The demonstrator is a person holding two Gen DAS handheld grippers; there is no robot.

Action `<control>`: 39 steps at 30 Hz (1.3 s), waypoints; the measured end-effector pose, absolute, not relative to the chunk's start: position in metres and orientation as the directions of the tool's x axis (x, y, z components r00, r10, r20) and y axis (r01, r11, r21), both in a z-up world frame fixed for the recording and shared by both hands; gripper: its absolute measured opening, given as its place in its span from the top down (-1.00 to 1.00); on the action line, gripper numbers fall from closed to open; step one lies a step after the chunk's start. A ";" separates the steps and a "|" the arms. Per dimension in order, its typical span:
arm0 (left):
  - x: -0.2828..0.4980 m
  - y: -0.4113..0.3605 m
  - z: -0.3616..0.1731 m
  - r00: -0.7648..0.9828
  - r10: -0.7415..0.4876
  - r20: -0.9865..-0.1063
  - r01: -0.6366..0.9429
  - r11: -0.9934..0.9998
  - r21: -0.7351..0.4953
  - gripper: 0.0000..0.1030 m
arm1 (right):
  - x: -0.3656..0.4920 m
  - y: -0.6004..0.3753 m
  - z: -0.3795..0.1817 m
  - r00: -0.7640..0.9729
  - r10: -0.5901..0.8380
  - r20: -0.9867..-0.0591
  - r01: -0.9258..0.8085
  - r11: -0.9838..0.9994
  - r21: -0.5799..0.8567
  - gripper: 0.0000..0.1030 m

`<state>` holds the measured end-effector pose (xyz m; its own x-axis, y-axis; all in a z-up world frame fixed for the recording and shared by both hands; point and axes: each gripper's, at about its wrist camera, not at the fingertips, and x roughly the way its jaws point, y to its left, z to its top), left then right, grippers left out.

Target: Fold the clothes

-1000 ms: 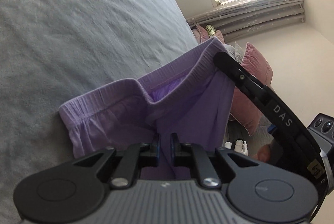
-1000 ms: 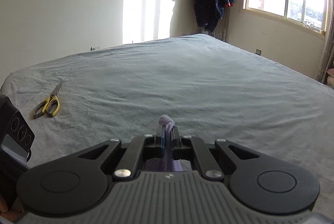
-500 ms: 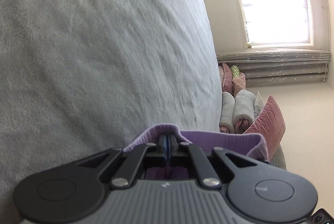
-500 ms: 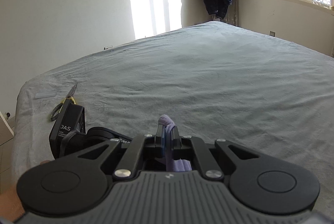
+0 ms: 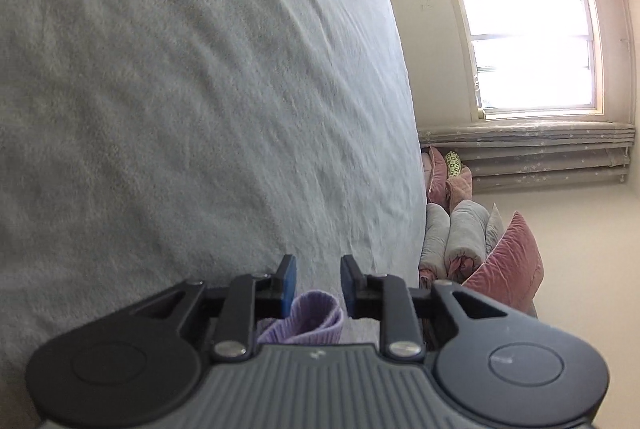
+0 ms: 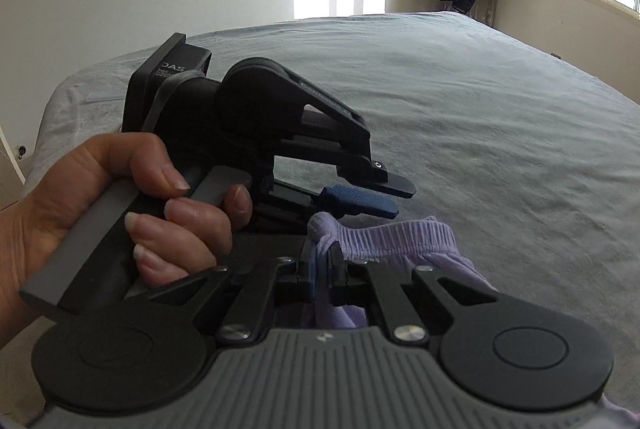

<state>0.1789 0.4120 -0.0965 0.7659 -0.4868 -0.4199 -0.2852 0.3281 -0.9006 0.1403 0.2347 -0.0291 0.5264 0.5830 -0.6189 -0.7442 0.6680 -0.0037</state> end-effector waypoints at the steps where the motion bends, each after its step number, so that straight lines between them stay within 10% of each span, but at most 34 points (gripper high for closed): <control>1: 0.174 0.415 -0.092 0.768 -0.471 -0.434 -0.288 0.351 -0.891 0.31 | 0.139 0.236 -0.031 0.522 0.581 -0.624 -0.748 0.664 -0.008 0.85; 6: 0.144 0.422 -0.073 0.781 -0.399 -0.480 -0.317 0.408 -0.856 0.15 | 0.134 0.230 -0.032 0.491 0.609 -0.623 -0.752 0.658 0.051 0.65; 10: 0.123 0.416 -0.063 0.795 -0.363 -0.485 -0.337 0.400 -0.852 0.12 | 0.129 0.209 -0.024 0.469 0.651 -0.597 -0.723 0.671 0.164 0.00; 23: 0.087 0.353 -0.031 0.830 -0.369 -0.418 -0.155 0.568 -0.809 0.51 | 0.092 0.074 -0.013 0.580 0.568 -0.584 -0.569 0.795 0.207 -0.08; 30: 0.096 0.339 -0.049 0.755 -0.227 -0.615 -0.297 0.717 -0.631 0.51 | 0.051 -0.012 -0.018 0.650 0.503 -0.570 -0.417 0.863 0.287 -0.12; 31: 0.094 0.342 -0.051 0.738 -0.157 -0.656 -0.360 0.732 -0.579 0.76 | 0.042 -0.020 -0.019 0.657 0.497 -0.568 -0.403 0.867 0.293 -0.12; 35: 0.074 0.358 -0.044 0.766 -0.203 -0.610 -0.354 0.659 -0.663 0.84 | 0.009 -0.037 -0.021 0.689 0.471 -0.551 -0.387 0.882 0.269 -0.12; 39: 0.066 0.349 -0.028 0.757 -0.255 -0.602 -0.331 0.646 -0.688 0.80 | -0.014 -0.032 -0.020 0.688 0.471 -0.553 -0.444 0.875 0.194 0.39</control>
<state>0.0663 0.3487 -0.0283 0.7566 -0.2546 -0.6023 -0.3307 0.6456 -0.6883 -0.0139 -0.0324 -0.0199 0.6875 0.4711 -0.5526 -0.4439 0.8749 0.1936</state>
